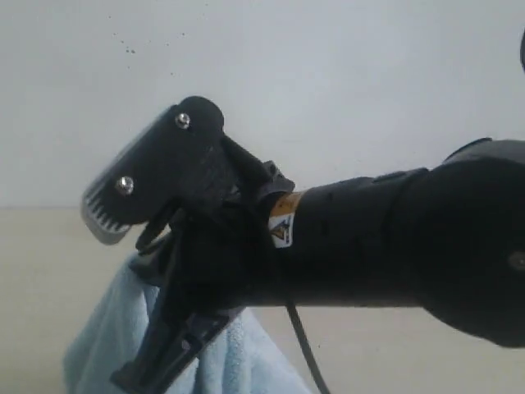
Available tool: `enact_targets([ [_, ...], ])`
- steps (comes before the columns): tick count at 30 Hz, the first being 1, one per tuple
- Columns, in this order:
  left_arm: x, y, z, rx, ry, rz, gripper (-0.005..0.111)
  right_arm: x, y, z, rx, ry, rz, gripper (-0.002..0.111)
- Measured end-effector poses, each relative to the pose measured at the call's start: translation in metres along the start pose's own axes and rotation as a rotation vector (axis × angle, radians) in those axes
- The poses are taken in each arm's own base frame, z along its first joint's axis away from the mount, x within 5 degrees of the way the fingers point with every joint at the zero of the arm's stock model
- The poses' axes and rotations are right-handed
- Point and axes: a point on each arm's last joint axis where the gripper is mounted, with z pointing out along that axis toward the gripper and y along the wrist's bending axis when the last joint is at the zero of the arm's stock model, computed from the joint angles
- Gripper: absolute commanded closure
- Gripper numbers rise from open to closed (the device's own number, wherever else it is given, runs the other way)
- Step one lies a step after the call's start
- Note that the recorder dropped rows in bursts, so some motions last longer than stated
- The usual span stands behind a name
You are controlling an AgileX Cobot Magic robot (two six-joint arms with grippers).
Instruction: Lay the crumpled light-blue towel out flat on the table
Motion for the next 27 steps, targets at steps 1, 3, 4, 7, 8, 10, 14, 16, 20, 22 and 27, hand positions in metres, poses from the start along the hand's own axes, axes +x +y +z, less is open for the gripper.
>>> enact_targets([
  [1, 0.000, 0.000, 0.000, 0.000, 0.000, 0.000, 0.103, -0.006, -0.001, -0.001, 0.011, -0.028, -0.001, 0.108],
  [3, 0.000, 0.000, 0.000, 0.000, 0.000, 0.000, 0.103, -0.023, -0.007, -0.003, 0.035, -0.091, -0.003, 0.108],
  [4, 0.000, 0.000, 0.000, 0.000, 0.000, 0.000, 0.103, -0.029, -0.009, -0.003, 0.036, -0.100, -0.004, 0.108],
  [7, 0.000, 0.000, 0.000, 0.000, 0.000, 0.000, 0.103, -0.014, -0.006, 0.019, -0.001, -0.002, 0.020, 0.108],
  [8, 0.000, 0.000, 0.000, 0.000, 0.000, 0.000, 0.103, -0.006, -0.004, 0.029, -0.016, 0.040, 0.028, 0.108],
  [10, 0.000, 0.000, 0.000, 0.000, 0.000, 0.000, 0.103, 0.017, 0.002, 0.053, -0.058, 0.157, 0.048, 0.108],
  [14, 0.000, 0.000, 0.000, 0.000, 0.000, 0.000, 0.103, 0.036, 0.010, 0.067, -0.111, 0.270, 0.077, 0.084],
  [16, 0.000, 0.000, 0.000, 0.000, 0.000, 0.000, 0.103, 0.036, 0.010, 0.067, -0.114, 0.274, 0.077, 0.067],
  [20, 0.000, 0.000, 0.000, 0.000, 0.000, 0.000, 0.103, 0.033, 0.009, 0.062, -0.111, 0.265, 0.074, 0.052],
  [22, 0.000, 0.000, 0.000, 0.000, 0.000, 0.000, 0.103, 0.032, 0.008, 0.060, -0.111, 0.269, 0.058, 0.052],
  [27, 0.000, 0.000, 0.000, 0.000, 0.000, 0.000, 0.103, 0.030, 0.006, 0.052, -0.109, 0.295, -0.001, 0.052],
])
